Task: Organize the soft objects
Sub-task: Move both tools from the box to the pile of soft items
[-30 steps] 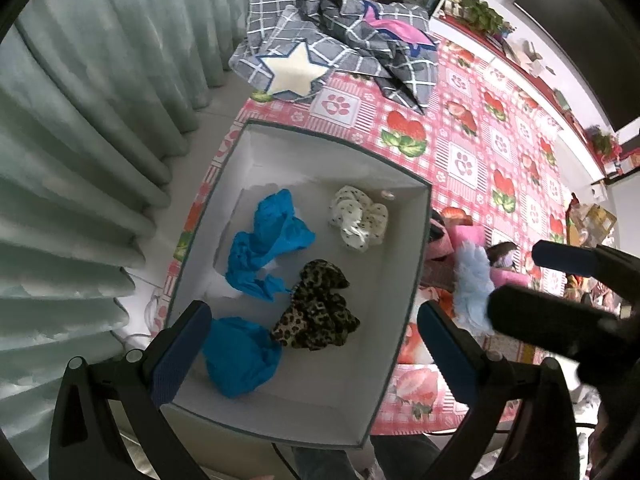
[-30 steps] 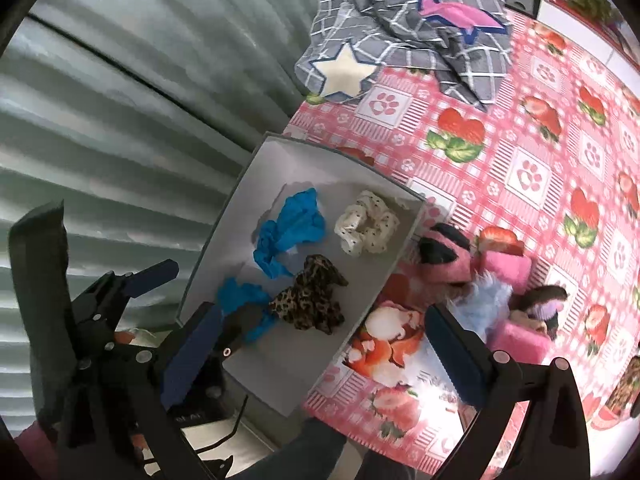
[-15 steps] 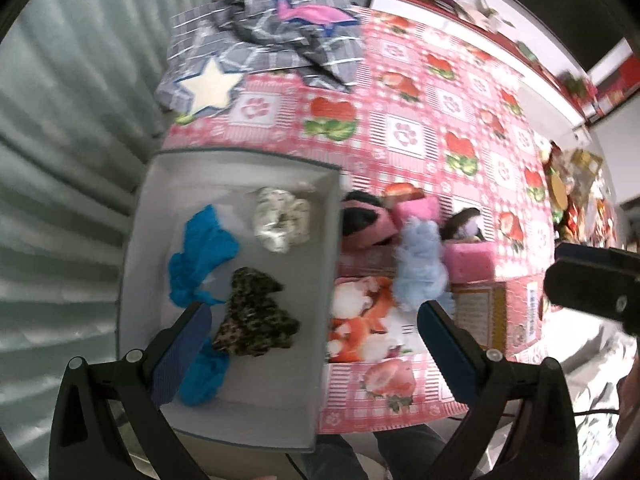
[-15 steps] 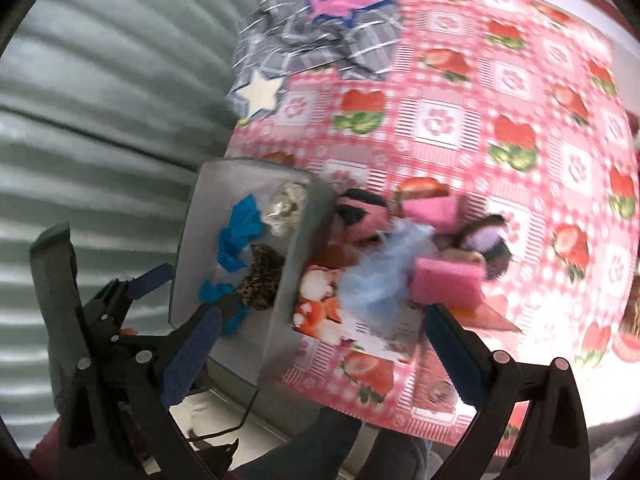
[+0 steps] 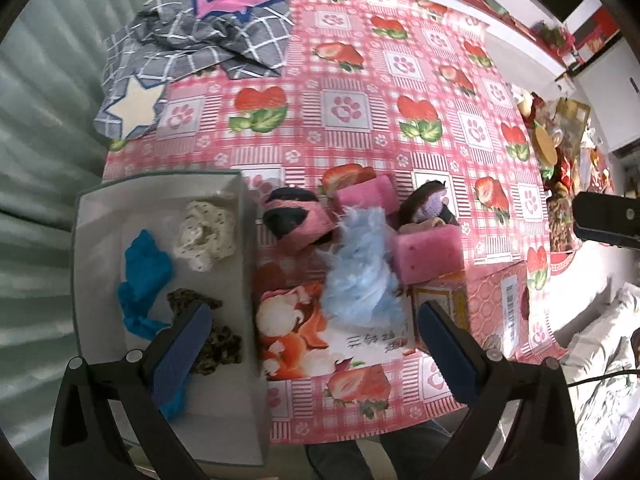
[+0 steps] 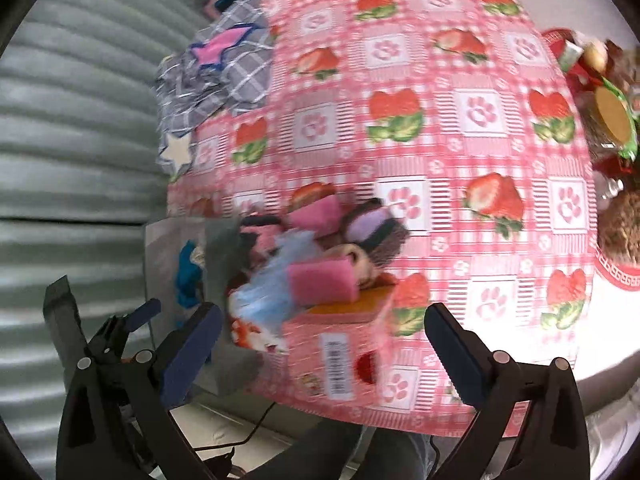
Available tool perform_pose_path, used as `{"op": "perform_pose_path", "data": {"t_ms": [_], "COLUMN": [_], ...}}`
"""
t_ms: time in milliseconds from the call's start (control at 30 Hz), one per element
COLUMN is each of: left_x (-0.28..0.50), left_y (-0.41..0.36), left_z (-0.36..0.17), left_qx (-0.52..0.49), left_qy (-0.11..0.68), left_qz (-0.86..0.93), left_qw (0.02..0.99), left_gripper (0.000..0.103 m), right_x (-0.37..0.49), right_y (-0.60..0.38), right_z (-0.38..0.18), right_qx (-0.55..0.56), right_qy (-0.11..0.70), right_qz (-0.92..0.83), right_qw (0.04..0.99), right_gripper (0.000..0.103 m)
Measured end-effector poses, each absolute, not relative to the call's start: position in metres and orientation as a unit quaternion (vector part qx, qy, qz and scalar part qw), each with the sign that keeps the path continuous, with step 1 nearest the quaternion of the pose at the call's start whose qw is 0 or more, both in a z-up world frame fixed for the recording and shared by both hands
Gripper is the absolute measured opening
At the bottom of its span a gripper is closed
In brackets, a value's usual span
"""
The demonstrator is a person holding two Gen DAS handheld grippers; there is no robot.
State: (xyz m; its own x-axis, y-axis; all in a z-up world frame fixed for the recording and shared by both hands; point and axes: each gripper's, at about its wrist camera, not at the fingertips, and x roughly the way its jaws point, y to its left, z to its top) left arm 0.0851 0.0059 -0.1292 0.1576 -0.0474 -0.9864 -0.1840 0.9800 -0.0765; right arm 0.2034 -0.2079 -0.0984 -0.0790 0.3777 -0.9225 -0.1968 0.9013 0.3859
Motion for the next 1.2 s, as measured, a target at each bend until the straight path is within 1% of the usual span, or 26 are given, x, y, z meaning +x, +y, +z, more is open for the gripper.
{"op": "perform_pose_path", "data": {"t_ms": [133,300,367,533,767,933,1000,1133,1200], "left_x": [0.097,0.102,0.102,0.107,0.125,0.146,0.154,0.176,0.189], "left_y": [-0.005,-0.010,-0.011,-0.017,-0.034,-0.036,-0.039,-0.047,-0.049], "left_z": [-0.140,-0.151,-0.156,-0.168,-0.204,-0.224,-0.230,-0.243,-0.250], "left_qx": [-0.060,0.009,0.042,0.066,0.123,0.145,0.156,0.184,0.195], "left_qy": [0.661,0.677,0.682,0.700,0.736,0.753,0.755,0.754,0.752], "left_qz": [0.040,0.043,0.046,0.026,0.003,0.022,0.021,0.021,0.025], "left_qw": [0.747,0.734,0.729,0.711,0.666,0.641,0.636,0.630,0.629], "left_gripper": [0.103,0.103,0.103,0.103,0.103,0.103,0.103,0.103,0.103], "right_x": [0.215,0.227,0.232,0.238,0.237,0.237,0.240,0.252,0.260], "right_y": [-0.222,-0.219,-0.210,-0.181,-0.140,-0.134,-0.138,-0.156,-0.176], "right_z": [-0.124,-0.158,-0.171,-0.205,-0.262,-0.284,-0.285,-0.286,-0.288], "right_qx": [0.066,0.063,0.051,0.037,-0.014,-0.022,-0.033,-0.096,-0.092], "right_qy": [0.722,0.750,0.762,0.791,0.832,0.838,0.831,0.809,0.806], "right_qz": [0.201,0.206,0.218,0.250,0.279,0.278,0.272,0.224,0.201], "right_qw": [0.658,0.625,0.608,0.557,0.480,0.469,0.484,0.534,0.548], "right_gripper": [0.102,0.102,0.102,0.102,0.102,0.102,0.102,0.102,0.102]}}
